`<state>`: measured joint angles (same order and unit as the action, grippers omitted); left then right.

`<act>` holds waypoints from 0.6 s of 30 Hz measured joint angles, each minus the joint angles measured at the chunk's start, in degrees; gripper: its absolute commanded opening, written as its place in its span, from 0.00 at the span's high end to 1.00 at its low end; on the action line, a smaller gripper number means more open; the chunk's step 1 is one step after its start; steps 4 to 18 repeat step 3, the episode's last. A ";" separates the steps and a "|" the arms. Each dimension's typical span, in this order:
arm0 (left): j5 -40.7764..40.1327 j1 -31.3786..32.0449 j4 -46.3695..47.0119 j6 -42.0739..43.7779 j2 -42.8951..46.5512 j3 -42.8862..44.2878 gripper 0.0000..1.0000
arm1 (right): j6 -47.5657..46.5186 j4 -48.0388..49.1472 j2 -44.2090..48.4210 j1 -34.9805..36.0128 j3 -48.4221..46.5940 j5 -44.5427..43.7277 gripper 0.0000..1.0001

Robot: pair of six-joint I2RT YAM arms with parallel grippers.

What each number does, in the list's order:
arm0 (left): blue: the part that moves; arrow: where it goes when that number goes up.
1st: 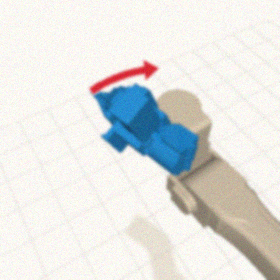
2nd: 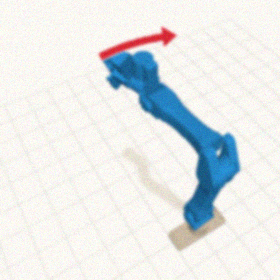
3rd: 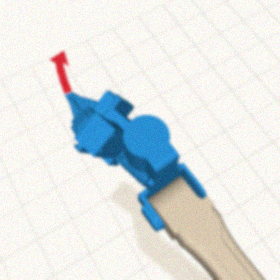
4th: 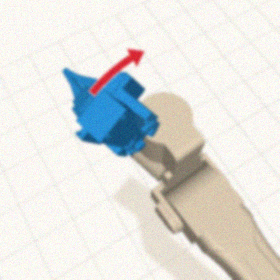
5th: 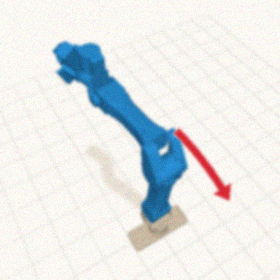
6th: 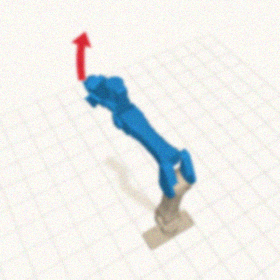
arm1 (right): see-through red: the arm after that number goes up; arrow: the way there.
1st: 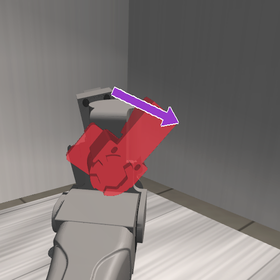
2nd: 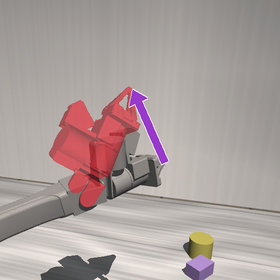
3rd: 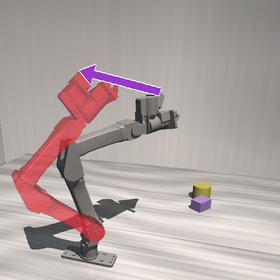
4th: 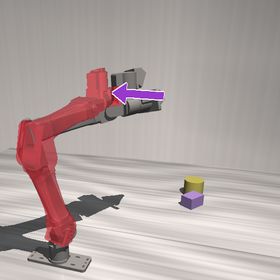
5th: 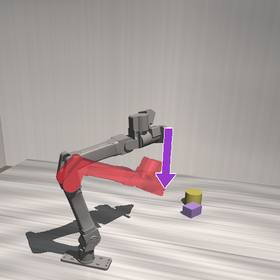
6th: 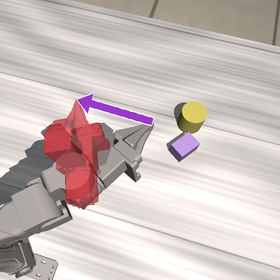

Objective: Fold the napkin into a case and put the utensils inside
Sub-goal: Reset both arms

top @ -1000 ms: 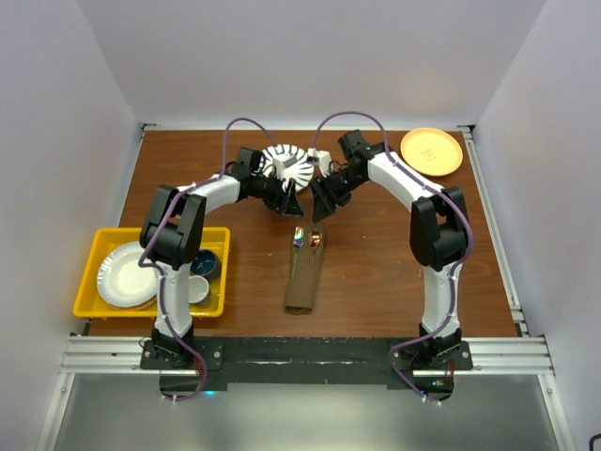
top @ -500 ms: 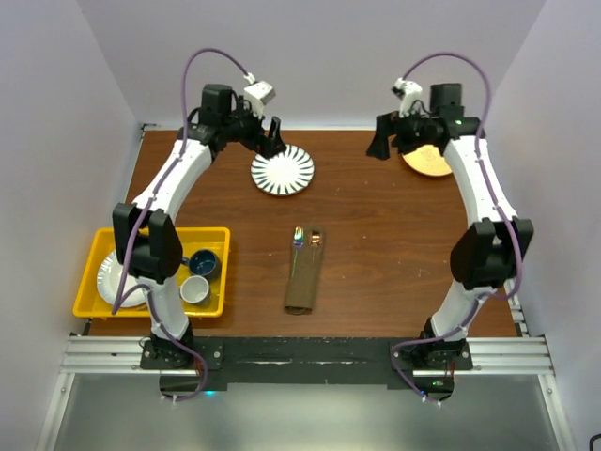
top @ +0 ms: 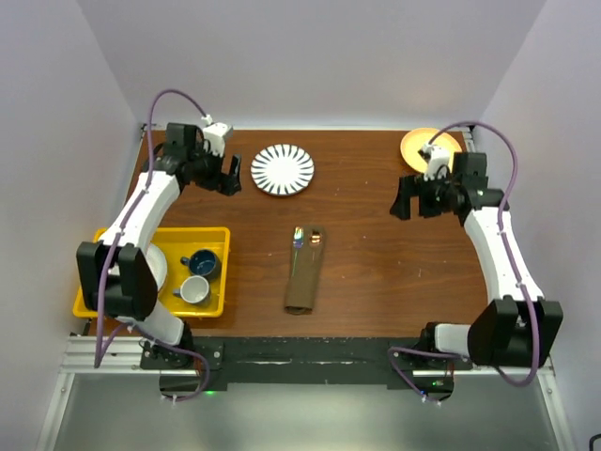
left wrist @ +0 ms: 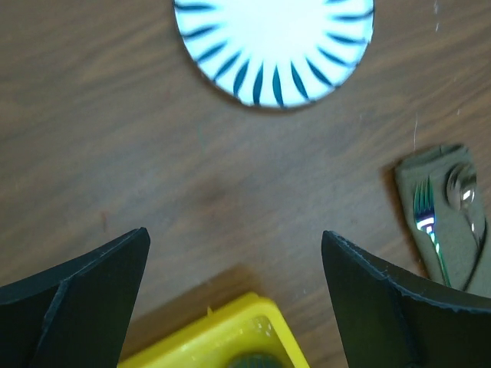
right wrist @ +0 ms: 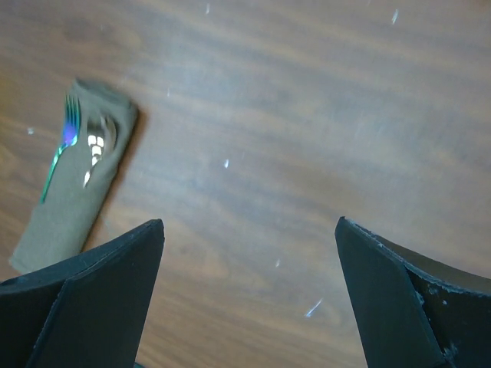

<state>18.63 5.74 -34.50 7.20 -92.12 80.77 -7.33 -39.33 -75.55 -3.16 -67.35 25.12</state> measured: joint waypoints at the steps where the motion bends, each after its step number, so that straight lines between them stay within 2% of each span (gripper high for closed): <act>1: -0.46 0.15 -0.31 -0.02 1.22 -1.84 0.00 | 0.20 -0.13 1.64 0.04 1.86 -0.17 0.02; 3: -1.22 0.37 -0.28 -0.11 3.61 -5.38 0.00 | 0.63 -0.42 4.44 0.11 4.50 -0.22 0.02; 18: -1.22 0.37 -0.28 -0.11 3.61 -5.38 0.00 | 0.63 -0.42 4.44 0.11 4.50 -0.22 0.02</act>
